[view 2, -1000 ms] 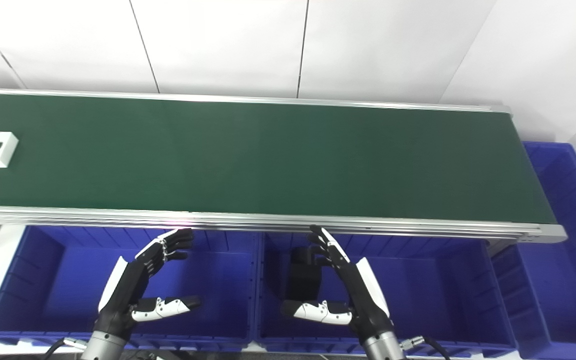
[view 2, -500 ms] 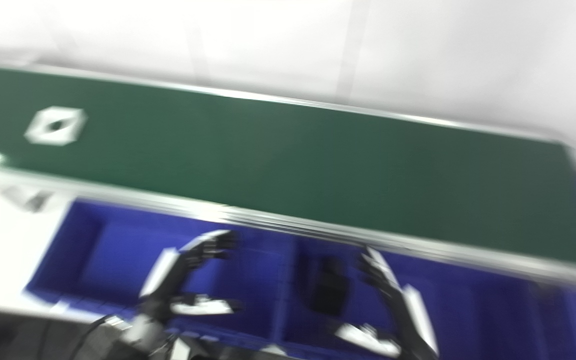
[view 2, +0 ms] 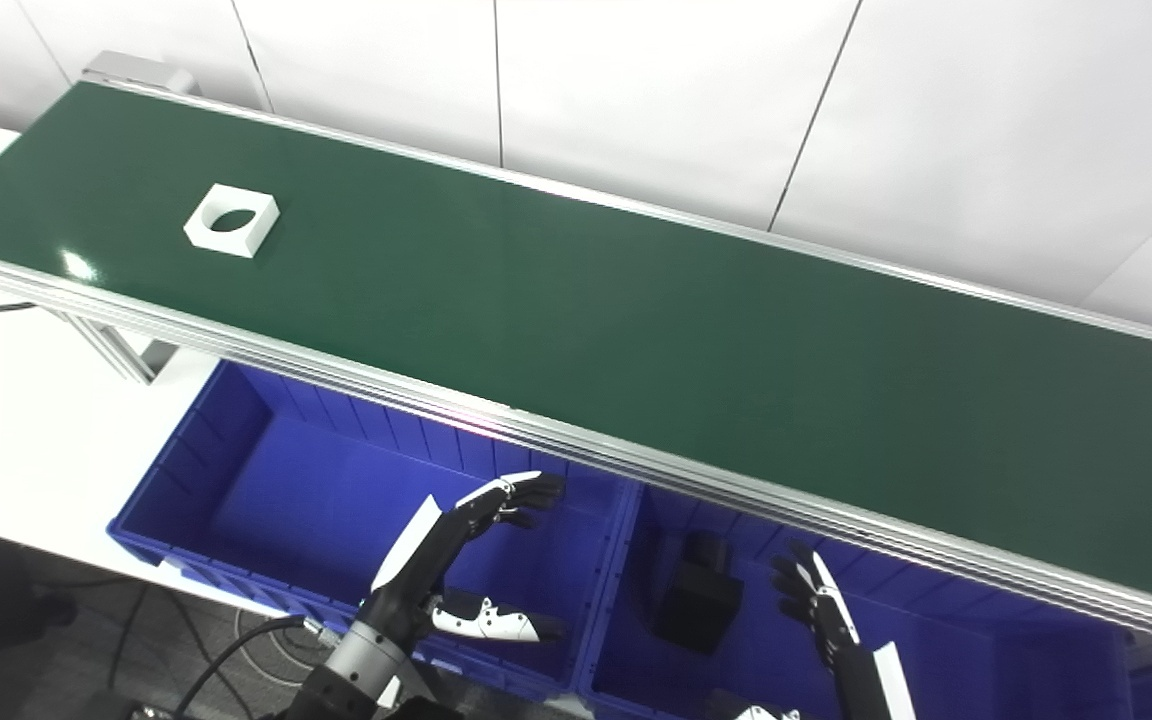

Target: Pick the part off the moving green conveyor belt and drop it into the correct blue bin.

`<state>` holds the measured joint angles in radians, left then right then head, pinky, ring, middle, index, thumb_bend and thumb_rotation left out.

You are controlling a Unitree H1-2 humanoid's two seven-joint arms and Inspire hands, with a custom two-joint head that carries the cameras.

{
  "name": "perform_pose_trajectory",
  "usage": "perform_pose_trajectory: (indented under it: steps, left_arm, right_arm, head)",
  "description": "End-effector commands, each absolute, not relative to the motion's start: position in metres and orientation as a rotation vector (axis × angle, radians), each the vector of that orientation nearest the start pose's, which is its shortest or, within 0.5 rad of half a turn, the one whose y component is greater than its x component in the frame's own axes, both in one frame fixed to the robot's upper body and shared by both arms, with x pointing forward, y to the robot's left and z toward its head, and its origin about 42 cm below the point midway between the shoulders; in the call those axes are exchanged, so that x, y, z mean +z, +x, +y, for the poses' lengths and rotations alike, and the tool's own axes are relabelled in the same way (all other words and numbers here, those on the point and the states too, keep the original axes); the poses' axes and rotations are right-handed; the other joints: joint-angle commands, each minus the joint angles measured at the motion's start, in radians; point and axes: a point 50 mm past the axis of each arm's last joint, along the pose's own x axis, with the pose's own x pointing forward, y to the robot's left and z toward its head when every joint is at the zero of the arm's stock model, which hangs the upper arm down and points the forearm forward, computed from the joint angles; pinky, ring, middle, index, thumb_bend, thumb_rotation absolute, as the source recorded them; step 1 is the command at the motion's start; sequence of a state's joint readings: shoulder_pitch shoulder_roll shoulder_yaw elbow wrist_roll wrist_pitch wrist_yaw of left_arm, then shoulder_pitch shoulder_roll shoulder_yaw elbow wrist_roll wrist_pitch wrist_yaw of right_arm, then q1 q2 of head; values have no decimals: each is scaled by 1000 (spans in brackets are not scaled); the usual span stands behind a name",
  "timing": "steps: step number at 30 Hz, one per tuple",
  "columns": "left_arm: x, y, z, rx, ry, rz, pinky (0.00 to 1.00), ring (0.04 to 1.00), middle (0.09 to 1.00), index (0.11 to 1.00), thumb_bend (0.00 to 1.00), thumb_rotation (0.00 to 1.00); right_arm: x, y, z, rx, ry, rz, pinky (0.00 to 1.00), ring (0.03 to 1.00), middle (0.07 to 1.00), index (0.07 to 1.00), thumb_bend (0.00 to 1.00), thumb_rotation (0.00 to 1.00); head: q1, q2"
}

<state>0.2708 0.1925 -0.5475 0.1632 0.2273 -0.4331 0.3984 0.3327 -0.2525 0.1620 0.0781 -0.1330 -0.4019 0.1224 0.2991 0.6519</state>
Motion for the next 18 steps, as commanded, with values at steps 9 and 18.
perform_pose_trajectory:
  steps: [9, 18]
  left_arm:
    - [50, 155, 176, -176, 201, -211, 728, 780, 820, 810, 826, 350]
    - [90, 181, 209, -157, 253, -363, 747, 801, 829, 819, 812, 406]
  right_arm:
    - [35, 154, -257, 325, -322, -37, 821, 868, 893, 951, 911, 421]
    - [29, 156, -254, 320, -314, -24, 798, 855, 891, 946, 924, 399]
  head:
    - [-8, -47]
    - [-20, -90]
